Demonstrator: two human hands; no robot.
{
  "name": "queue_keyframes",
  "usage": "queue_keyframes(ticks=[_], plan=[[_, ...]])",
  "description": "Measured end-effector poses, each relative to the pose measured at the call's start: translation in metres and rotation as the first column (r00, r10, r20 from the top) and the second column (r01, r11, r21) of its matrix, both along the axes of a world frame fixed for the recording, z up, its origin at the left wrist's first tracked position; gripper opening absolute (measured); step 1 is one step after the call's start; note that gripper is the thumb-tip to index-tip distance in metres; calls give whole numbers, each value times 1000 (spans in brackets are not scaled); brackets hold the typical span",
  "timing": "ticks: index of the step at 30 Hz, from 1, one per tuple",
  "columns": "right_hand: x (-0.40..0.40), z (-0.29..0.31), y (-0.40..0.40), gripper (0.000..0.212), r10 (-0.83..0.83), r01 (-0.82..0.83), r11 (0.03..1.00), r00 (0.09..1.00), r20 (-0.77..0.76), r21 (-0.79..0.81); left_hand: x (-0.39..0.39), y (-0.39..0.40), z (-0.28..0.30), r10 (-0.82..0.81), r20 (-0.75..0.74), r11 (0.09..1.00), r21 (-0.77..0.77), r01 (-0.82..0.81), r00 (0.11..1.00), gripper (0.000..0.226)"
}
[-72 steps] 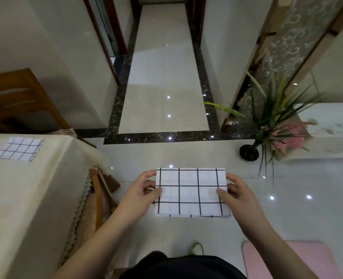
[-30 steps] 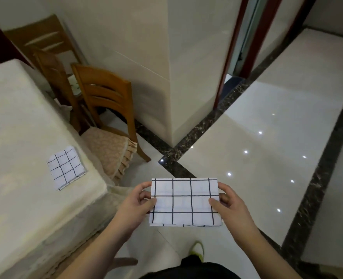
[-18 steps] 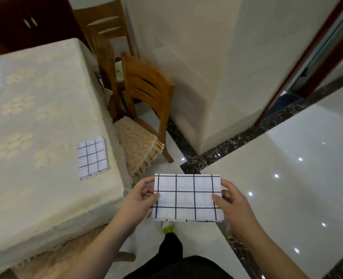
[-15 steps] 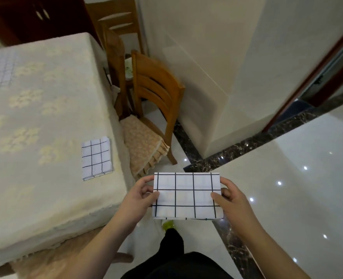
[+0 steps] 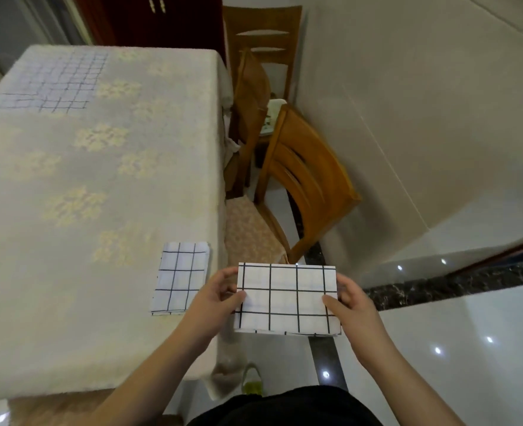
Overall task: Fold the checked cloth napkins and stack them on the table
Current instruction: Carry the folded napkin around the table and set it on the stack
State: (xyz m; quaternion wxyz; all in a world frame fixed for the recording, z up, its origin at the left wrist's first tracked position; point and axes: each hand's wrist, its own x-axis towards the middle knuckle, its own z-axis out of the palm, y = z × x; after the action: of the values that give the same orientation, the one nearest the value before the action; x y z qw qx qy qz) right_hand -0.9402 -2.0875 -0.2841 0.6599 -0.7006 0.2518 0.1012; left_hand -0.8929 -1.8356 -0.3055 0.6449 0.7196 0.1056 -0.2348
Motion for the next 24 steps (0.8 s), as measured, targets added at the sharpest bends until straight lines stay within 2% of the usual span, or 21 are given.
queue_keyframes(ticks=[7, 12, 18, 24], plan=[[88, -3, 34, 37, 263, -264, 965, 964, -41, -13, 16, 38, -5, 219, -9, 976, 22, -218, 976, 36], [143, -19, 66, 40, 466, -467, 884, 883, -63, -1, 13, 64, -16, 364, -46, 930, 72, -360, 930, 39], [218, -42, 113, 38, 713, -717, 697, 695, -93, -17, 15, 68, -33, 619, -110, 785, 129, -606, 778, 40], [276, -77, 159, 37, 882, -900, 431, 435, -182, -61, 19, 54, -51, 804, -159, 593, 287, -753, 573, 37]])
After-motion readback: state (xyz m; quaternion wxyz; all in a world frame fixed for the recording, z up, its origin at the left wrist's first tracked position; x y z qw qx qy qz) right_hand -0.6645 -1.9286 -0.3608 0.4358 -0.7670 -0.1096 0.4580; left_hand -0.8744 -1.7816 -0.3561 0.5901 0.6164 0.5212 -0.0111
